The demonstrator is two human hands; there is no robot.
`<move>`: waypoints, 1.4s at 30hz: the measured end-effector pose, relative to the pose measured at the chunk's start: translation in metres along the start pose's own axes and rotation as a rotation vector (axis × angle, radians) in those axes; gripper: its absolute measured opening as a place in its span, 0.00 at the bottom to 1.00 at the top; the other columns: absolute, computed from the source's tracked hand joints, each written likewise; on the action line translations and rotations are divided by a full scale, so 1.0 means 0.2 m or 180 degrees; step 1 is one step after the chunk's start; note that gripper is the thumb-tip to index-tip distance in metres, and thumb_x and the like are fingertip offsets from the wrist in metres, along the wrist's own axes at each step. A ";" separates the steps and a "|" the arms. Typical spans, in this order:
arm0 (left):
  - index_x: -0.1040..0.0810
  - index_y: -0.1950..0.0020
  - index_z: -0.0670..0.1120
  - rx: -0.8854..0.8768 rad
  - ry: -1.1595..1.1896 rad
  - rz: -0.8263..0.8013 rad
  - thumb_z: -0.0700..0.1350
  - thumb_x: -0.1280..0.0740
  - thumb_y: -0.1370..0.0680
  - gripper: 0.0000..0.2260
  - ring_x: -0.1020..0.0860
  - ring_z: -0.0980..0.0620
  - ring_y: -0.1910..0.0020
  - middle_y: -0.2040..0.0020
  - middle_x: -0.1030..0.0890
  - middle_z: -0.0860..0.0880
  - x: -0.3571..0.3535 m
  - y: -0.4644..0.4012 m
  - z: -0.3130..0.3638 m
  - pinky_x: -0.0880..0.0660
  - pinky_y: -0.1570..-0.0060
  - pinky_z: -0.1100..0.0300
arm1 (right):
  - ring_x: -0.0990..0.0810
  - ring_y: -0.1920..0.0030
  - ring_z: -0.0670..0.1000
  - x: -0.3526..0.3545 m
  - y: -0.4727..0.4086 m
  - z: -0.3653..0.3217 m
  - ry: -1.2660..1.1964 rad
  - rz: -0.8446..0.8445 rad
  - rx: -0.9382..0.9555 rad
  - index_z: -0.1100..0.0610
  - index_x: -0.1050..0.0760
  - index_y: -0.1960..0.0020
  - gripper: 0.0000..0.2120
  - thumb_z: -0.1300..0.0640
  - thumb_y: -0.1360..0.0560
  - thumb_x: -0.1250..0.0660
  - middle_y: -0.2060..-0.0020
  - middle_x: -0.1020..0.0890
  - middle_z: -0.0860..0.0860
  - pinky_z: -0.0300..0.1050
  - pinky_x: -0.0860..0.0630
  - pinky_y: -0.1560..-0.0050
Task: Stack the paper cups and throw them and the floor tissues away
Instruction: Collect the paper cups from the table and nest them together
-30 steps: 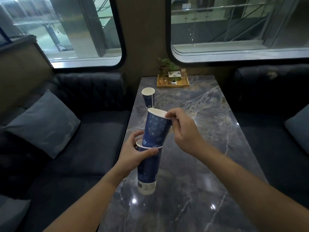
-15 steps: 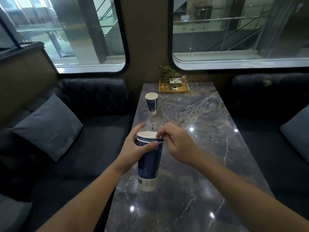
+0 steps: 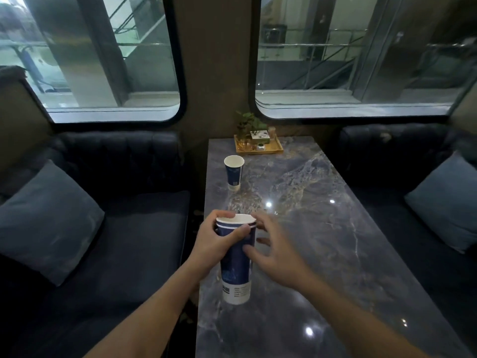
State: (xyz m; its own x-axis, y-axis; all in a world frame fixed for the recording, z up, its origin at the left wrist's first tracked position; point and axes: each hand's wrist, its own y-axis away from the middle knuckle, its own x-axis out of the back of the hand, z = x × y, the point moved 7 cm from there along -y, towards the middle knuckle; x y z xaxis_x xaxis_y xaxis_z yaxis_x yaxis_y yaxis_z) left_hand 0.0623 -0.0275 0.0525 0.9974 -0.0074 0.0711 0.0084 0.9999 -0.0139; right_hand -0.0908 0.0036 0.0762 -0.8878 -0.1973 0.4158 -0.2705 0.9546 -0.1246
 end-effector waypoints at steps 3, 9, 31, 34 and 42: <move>0.25 0.48 0.40 0.0025 0.0058 -0.0130 0.47 0.21 0.33 0.21 0.16 0.54 0.57 0.53 0.16 0.44 0.05 -0.09 -0.03 0.21 0.59 0.61 | 0.24 0.35 0.44 -0.15 -0.05 0.10 -0.0619 -0.0089 -0.0518 0.41 0.48 0.24 0.41 0.58 0.27 0.28 0.32 0.28 0.44 0.48 0.23 0.36; 0.25 0.50 0.40 0.0072 0.0097 -0.0206 0.52 0.21 0.38 0.25 0.16 0.54 0.57 0.53 0.17 0.44 0.11 -0.30 -0.09 0.20 0.61 0.61 | 0.25 0.33 0.47 -0.26 -0.24 0.20 -0.0684 0.0197 -0.0705 0.39 0.53 0.23 0.49 0.58 0.31 0.25 0.30 0.29 0.43 0.53 0.21 0.38; 0.20 0.48 0.43 0.0213 -0.0235 0.0066 0.50 0.26 0.28 0.14 0.18 0.55 0.54 0.53 0.16 0.49 0.05 -1.38 -0.44 0.23 0.55 0.65 | 0.25 0.39 0.33 0.00 -0.76 0.88 -0.0673 0.0945 -0.1203 0.42 0.44 0.24 0.51 0.53 0.38 0.19 0.36 0.27 0.32 0.37 0.22 0.42; 0.19 0.50 0.44 0.0166 -0.0616 0.0309 0.48 0.26 0.28 0.11 0.18 0.51 0.53 0.54 0.16 0.47 0.06 -1.49 -0.48 0.20 0.51 0.55 | 0.25 0.41 0.31 0.01 -0.79 0.96 -0.0678 0.0878 -0.1248 0.40 0.45 0.25 0.50 0.52 0.37 0.19 0.37 0.27 0.30 0.33 0.22 0.46; 0.22 0.49 0.48 -0.0356 -0.1766 0.0669 0.46 0.27 0.28 0.09 0.24 0.53 0.46 0.47 0.21 0.50 0.05 -1.74 -0.46 0.29 0.48 0.60 | 0.27 0.41 0.28 0.02 -0.79 1.09 -0.0628 0.0757 -0.1288 0.39 0.46 0.25 0.50 0.52 0.36 0.19 0.35 0.29 0.31 0.26 0.24 0.50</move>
State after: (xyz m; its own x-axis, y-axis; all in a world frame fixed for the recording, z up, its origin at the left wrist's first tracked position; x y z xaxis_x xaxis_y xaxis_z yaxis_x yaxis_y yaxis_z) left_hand 0.0754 -0.3770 -0.0336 0.7928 0.2289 0.5649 -0.1475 0.9713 -0.1866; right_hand -0.1325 -0.1967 -0.0986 -0.9713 0.0350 0.2354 0.0789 0.9805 0.1800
